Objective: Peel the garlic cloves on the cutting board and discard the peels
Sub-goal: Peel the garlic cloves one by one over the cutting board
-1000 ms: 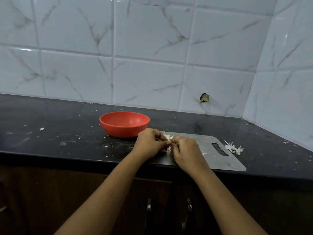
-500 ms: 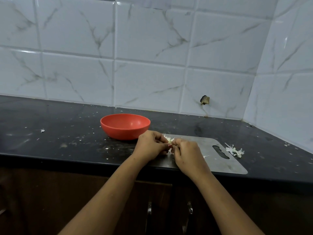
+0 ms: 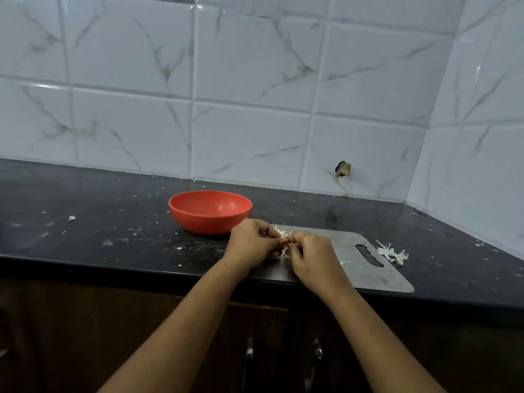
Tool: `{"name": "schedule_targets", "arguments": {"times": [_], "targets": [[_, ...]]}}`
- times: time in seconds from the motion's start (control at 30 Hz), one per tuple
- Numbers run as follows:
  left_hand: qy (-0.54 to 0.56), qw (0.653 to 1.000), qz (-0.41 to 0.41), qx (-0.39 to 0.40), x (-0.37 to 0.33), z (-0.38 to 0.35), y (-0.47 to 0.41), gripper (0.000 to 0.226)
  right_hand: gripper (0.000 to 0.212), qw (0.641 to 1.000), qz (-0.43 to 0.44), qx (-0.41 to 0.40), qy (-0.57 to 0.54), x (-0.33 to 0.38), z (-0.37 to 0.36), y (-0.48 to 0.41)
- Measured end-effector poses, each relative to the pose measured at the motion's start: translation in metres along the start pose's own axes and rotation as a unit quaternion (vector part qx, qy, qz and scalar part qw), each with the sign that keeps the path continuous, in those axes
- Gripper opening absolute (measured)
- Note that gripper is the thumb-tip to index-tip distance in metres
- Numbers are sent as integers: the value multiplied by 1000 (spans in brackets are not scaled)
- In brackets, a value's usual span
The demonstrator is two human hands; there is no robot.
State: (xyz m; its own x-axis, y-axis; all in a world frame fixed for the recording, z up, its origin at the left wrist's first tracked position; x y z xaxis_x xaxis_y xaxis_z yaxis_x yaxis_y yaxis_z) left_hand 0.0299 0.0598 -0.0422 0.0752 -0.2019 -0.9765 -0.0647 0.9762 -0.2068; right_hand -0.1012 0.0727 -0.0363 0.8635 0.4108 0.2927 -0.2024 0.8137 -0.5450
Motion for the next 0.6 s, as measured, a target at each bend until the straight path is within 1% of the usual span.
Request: {"name": "schedule_targets", "arguments": {"times": [0.17, 0.4, 0.6], "targets": [[13, 1000, -4, -6, 1, 0, -1, 16, 23, 1000, -6, -11, 26, 0, 0, 0], [10, 1000, -10, 1, 1, -1, -1, 10, 23, 999, -1, -14, 37, 0, 0, 1], [36, 999, -8, 20, 4, -2, -3, 5, 24, 999, 0, -25, 46, 2, 1, 2]]}}
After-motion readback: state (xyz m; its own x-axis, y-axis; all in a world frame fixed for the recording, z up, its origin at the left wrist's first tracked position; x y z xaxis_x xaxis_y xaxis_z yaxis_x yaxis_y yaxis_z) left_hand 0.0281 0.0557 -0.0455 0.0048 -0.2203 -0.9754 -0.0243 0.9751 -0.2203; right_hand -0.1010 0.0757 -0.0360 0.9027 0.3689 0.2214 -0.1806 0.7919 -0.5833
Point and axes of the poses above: each hand's wrist, its own y-axis away from the middle knuckle, its own z-axis out of the back of the hand, x = y × z, the point moved 5 cm from there along -y, towards the middle knuckle, and after that the axes turned 9 degrees about y, right-handed, at the moved point
